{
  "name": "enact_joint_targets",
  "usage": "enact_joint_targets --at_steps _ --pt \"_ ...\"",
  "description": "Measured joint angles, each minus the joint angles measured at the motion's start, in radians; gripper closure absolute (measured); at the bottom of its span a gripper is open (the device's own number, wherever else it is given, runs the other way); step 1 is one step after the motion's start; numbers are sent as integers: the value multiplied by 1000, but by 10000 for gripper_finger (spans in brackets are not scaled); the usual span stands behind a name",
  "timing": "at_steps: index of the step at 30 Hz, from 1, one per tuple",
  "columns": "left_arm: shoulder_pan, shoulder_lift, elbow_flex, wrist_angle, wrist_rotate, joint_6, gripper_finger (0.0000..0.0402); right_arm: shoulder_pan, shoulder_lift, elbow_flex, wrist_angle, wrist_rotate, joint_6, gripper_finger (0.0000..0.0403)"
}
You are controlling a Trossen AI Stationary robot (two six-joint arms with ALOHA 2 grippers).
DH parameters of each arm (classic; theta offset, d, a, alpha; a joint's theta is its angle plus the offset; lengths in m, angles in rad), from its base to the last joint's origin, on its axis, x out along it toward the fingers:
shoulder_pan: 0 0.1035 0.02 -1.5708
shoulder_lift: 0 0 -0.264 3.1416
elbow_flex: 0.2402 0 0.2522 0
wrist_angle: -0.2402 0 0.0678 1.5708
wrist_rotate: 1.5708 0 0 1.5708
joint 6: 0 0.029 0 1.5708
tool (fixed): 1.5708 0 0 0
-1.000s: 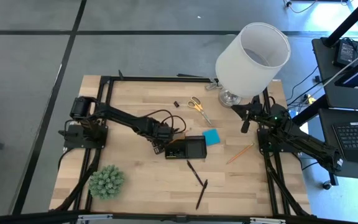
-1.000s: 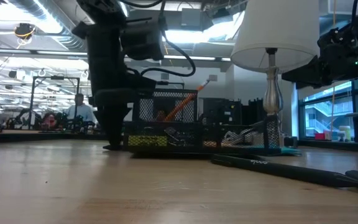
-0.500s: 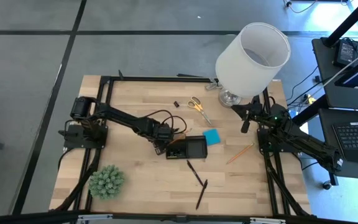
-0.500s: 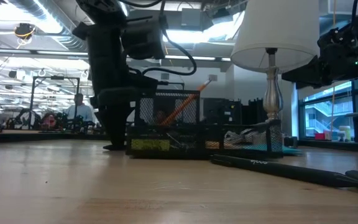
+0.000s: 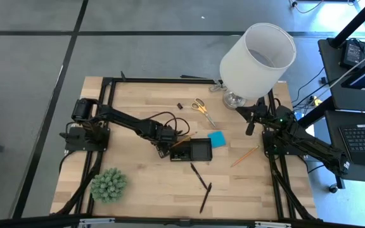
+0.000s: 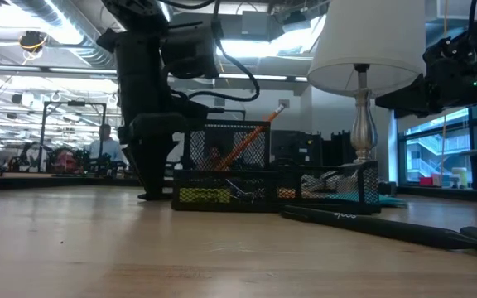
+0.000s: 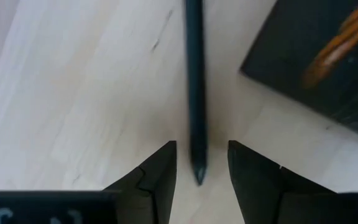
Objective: Pick and place office supplies into organizer
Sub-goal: Put the top black pen into the desk organizer
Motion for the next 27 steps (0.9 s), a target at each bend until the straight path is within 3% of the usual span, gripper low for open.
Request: enact_joint_targets --at_steps 13,27 --pt "5 1 -1 -43 -27 -63 272 0 0 0 0 0 1 345" --pt "24 62 10 -57 -3 59 371 0 0 0 0 0 -1 345"
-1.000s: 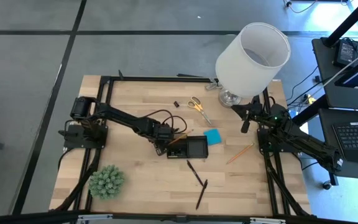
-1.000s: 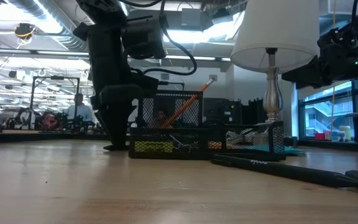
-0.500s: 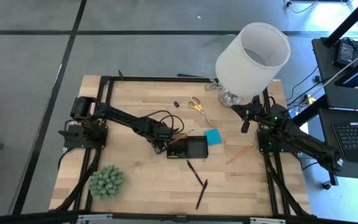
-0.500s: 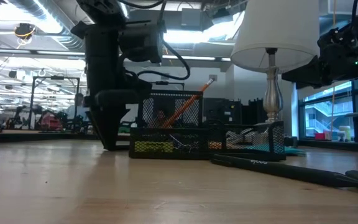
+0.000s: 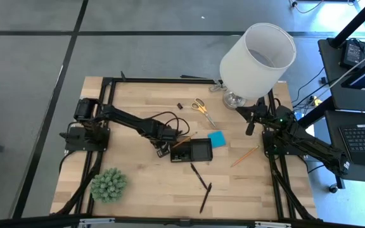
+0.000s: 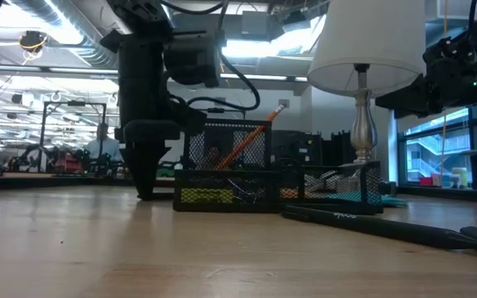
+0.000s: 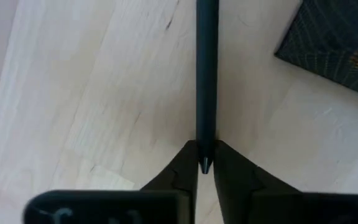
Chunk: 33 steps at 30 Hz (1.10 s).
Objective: Pick and place office supplies into organizer
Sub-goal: Put the top black pen into the desk organizer
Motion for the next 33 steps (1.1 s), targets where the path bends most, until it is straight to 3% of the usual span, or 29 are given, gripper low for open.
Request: enact_joint_targets --at_steps 2,24,33 --pt "0 -1 -1 0 -1 4 386 0 0 0 0 0 0 345" --pt "-97 -5 0 -156 63 -11 387 0 6 0 0 0 3 345" --pt "-154 8 -14 -415 254 -80 388 0 6 0 0 0 16 345"
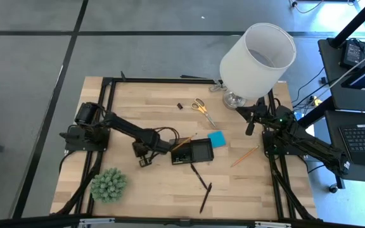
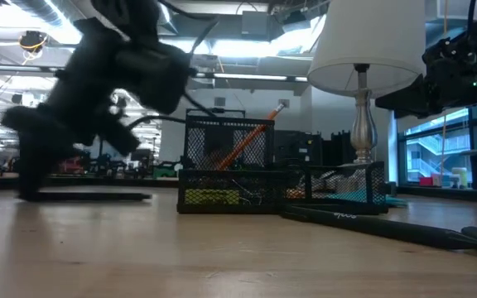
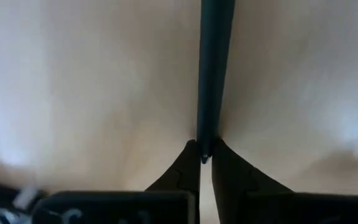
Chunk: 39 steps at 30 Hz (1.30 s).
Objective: Pick and place office supplies into organizer
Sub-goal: Put the top black pen into the desk organizer
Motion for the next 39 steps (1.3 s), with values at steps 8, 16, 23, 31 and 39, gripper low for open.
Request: enact_joint_targets --at_steps 8,16,23,31,39 --pt "-138 -1 -1 9 6 155 391 0 0 0 0 0 3 345" --pt "-298 -8 7 133 9 227 391 0 0 0 0 0 18 345" --pt "-355 -14 25 298 -58 216 391 0 0 0 0 0 28 345" --pt "-352 -5 39 552 -226 335 391 1 0 0 0 -9 149 345" --pt "-349 -4 36 574 -247 343 391 51 0 0 26 -261 229 345"
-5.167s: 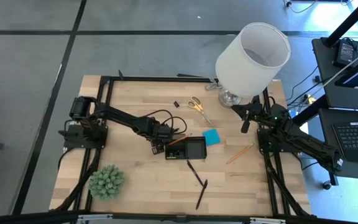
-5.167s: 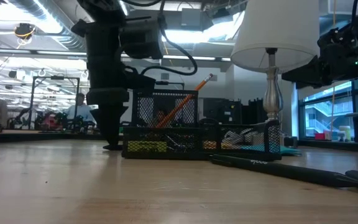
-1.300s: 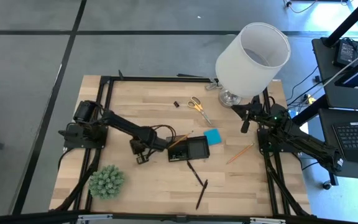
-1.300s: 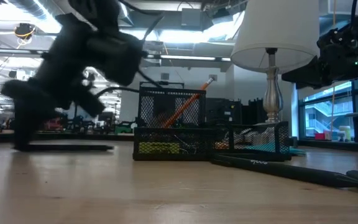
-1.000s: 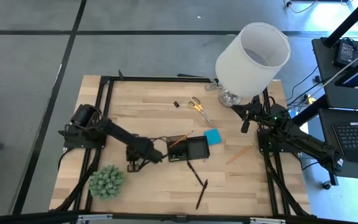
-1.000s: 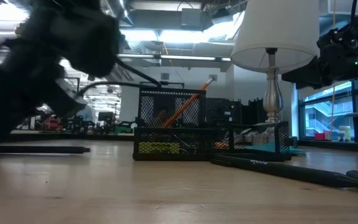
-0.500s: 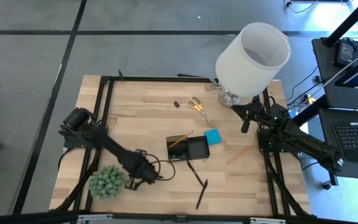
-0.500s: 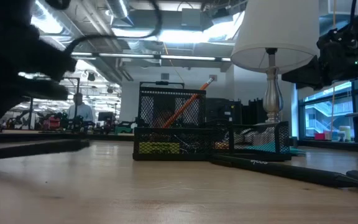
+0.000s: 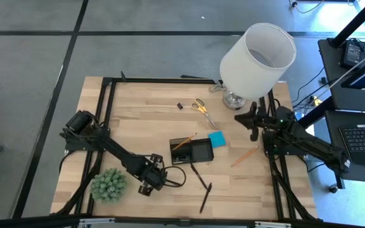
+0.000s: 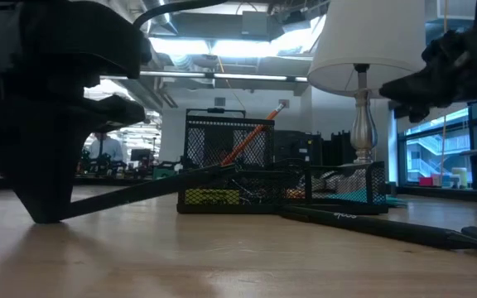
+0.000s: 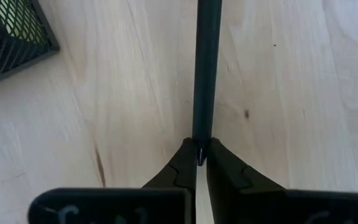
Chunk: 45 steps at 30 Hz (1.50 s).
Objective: Pick and place office supplies into organizer
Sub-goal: Put the top black pen into the desk organizer
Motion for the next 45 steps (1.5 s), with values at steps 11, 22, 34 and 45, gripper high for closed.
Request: enact_joint_targets --at_steps 11,22,34,45 --pt "0 0 0 -4 -19 -11 392 292 10 0 20 136 -55 345" --pt "1 0 0 7 -28 -35 392 608 242 0 286 323 -58 345" --pt "1 0 0 7 -29 -39 392 980 697 80 594 608 -81 345" --pt "0 0 0 11 -43 -38 392 1146 1189 426 564 812 -113 345"
